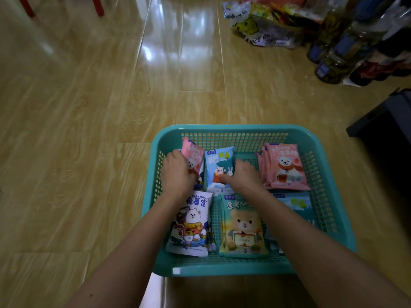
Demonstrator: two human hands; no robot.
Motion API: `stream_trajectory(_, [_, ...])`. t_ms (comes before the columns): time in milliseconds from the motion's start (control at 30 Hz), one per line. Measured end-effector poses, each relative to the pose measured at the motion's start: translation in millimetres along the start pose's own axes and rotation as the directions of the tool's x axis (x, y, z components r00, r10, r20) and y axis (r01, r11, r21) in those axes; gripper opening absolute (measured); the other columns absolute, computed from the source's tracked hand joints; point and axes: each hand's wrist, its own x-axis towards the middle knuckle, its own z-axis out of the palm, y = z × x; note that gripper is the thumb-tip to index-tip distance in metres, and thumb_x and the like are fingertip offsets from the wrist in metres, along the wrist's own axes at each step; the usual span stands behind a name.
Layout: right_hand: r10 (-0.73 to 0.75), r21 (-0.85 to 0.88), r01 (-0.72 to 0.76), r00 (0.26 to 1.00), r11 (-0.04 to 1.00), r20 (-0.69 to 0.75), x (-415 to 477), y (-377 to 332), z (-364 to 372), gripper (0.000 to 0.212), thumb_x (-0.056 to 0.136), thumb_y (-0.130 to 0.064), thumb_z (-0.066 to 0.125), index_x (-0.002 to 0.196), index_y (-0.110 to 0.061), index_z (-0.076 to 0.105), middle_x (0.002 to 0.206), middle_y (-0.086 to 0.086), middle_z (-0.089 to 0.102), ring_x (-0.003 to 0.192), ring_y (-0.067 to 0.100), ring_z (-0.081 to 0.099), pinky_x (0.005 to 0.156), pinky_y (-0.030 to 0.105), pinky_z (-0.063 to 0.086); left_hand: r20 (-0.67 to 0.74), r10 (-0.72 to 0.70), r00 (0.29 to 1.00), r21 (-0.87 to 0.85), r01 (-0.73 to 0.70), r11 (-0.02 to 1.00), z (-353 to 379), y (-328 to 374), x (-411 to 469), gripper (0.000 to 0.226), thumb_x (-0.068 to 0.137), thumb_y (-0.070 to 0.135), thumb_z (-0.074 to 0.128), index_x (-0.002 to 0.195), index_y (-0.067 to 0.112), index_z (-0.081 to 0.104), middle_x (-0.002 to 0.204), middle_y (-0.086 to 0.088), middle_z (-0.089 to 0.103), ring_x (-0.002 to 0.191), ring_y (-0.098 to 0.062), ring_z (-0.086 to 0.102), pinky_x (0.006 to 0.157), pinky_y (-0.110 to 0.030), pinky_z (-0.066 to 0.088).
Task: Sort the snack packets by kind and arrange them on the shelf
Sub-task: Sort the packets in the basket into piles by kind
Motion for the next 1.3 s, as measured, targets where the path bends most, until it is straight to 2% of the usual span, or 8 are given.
stream_trajectory(67, [-0.023,0.022,0.025,0.998,0.999,-0.062,-4.2,-2.0,-6.1,0.04,0.088,-0.036,0.06,0.114,-0.008,0.05,0.114,0.012,0.061,0.101,0.03,0.058,0.081,0.04,0.05,0.002,-0.007,1.0,-0.082,0.008,0.997,-2.2,1.2,0.0,0.035,0.083,0.016,0.065,0.106,0.0,0.042,0.109,-0.02,0.056,0.098,-0.033,0.053,0.079,-0.04,0.045])
stream_trajectory(133, [-0.063,0.052,0.072,0.984,0.996,-0.168,-8.5,-3.0,-17.3,0.035,0.09,-0.035,0.057,0.111,-0.01,0.048,0.11,0.009,0.063,0.09,0.025,0.057,0.066,0.034,0.046,0.053,-0.054,0.997,-0.306,0.068,0.95,-7.7,0.9,-0.6,0.03,0.086,0.016,0.063,0.1,0.003,0.039,0.103,-0.019,0.059,0.088,-0.032,0.058,0.071,-0.041,0.049])
stream_trajectory(267, [-0.124,0.146,0.182,0.933,0.972,-0.337,-22.8,6.1,-47.2,0.032,0.087,-0.035,0.061,0.109,-0.013,0.051,0.105,0.005,0.066,0.083,0.019,0.055,0.065,0.03,0.038,0.173,-0.148,0.974,-0.725,0.228,0.65,-27.1,-3.6,-6.7,0.03,0.085,0.013,0.063,0.105,0.009,0.042,0.101,-0.01,0.06,0.088,-0.027,0.063,0.07,-0.041,0.055])
stream_trajectory(433, [-0.106,0.301,0.219,0.931,0.928,-0.35,-55.6,45.2,-81.3,0.023,0.084,-0.031,0.067,0.098,-0.023,0.05,0.099,0.002,0.065,0.086,0.016,0.06,0.068,0.027,0.047,0.284,-0.171,0.944,-0.843,0.33,0.425,-46.0,-7.4,-27.0,0.016,0.087,0.011,0.059,0.095,0.019,0.047,0.087,-0.001,0.063,0.06,-0.011,0.065,0.046,-0.025,0.05])
stream_trajectory(600, [-0.03,0.12,0.064,0.963,0.991,-0.266,-103.6,97.5,-92.6,0.028,0.08,-0.038,0.069,0.093,-0.028,0.045,0.08,-0.011,0.059,0.071,0.01,0.056,0.056,0.027,0.04,0.315,-0.147,0.938,-0.842,0.347,0.413,-46.9,-1.7,-51.9,0.013,0.089,0.011,0.053,0.101,0.013,0.051,0.083,-0.003,0.061,0.04,0.0,0.059,0.035,-0.015,0.043])
stream_trajectory(833, [0.182,-0.118,-0.187,0.982,0.975,-0.057,-126.9,130.2,-75.7,0.051,0.087,-0.042,0.06,0.123,-0.013,0.04,0.121,0.008,0.062,0.103,0.024,0.062,0.069,0.027,0.04,0.373,-0.087,0.924,-0.812,0.37,0.452,-42.3,16.9,-60.9,0.02,0.088,0.011,0.053,0.108,0.015,0.05,0.088,-0.003,0.062,0.044,-0.002,0.062,0.038,-0.018,0.045])
stream_trajectory(1133, [0.034,-0.267,-0.088,0.979,0.96,-0.203,-127.8,117.3,-69.1,0.043,0.09,-0.037,0.056,0.123,-0.017,0.038,0.122,0.004,0.045,0.103,0.023,0.055,0.074,0.03,0.043,0.419,-0.044,0.907,-0.772,0.382,0.508,-30.3,44.9,-68.1,0.007,0.092,0.012,0.04,0.095,0.01,0.046,0.089,-0.008,0.056,0.061,-0.018,0.057,0.043,-0.018,0.044])
stream_trajectory(1300, [0.012,-0.393,-0.098,0.976,0.914,-0.216,-120.6,119.4,-82.6,0.033,0.093,-0.036,0.049,0.122,-0.021,0.046,0.121,0.0,0.05,0.106,0.021,0.056,0.079,0.031,0.045,0.458,0.097,0.884,-0.783,0.349,0.516,-21.9,71.7,-67.8,0.009,0.092,0.009,0.045,0.098,0.012,0.052,0.093,-0.01,0.064,0.07,-0.021,0.064,0.068,-0.034,0.054])
